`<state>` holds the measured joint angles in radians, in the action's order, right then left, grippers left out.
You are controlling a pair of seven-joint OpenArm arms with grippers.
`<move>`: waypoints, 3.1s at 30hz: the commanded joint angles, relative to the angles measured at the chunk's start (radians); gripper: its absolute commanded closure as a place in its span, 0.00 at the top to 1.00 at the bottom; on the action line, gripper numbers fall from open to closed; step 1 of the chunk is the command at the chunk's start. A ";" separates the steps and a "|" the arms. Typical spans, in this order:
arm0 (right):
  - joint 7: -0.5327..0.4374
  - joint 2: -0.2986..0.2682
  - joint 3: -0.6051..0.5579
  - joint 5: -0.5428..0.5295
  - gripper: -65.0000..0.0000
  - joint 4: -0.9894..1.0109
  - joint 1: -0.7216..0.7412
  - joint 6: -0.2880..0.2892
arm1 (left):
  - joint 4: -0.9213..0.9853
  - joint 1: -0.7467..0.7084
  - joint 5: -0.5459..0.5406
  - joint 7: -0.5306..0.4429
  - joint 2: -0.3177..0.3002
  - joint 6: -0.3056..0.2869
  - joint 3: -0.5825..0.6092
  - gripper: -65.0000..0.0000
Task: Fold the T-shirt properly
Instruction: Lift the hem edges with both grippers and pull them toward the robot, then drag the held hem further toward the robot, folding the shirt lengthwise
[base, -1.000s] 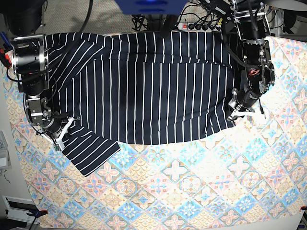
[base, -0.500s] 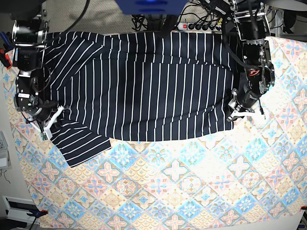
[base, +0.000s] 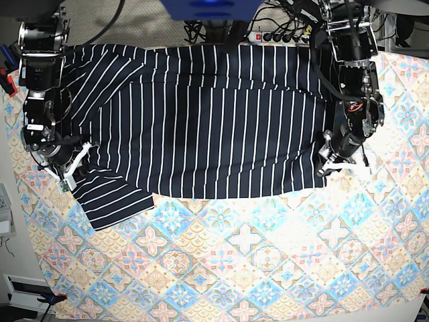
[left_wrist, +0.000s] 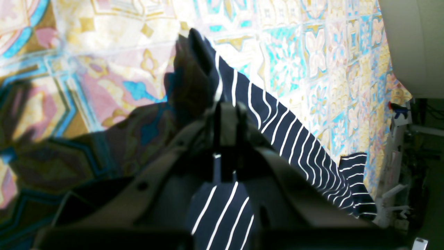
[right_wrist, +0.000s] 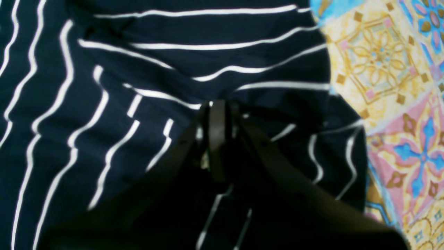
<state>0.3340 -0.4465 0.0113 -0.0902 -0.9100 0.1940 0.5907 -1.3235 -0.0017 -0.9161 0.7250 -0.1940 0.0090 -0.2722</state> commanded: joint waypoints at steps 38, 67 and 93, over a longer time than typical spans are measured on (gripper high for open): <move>0.060 -0.013 0.267 -0.012 0.13 -0.312 -0.104 -0.002 | -0.302 -0.203 -0.004 -0.015 -0.058 -0.013 0.000 0.00; 0.052 -0.016 0.126 -0.015 0.64 0.085 0.206 -0.002 | -0.276 -0.206 -0.005 -0.015 -0.058 -0.013 0.000 0.00; -0.072 -0.019 0.017 -0.016 0.07 0.243 0.229 0.001 | -0.275 -0.208 -0.005 -0.015 -0.060 -0.013 -0.005 0.00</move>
<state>0.2871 -0.4469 0.0235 -0.0937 -0.6506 0.3958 0.5900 -1.5829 -0.2165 -0.9127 0.7250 -0.2413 0.0040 -0.2699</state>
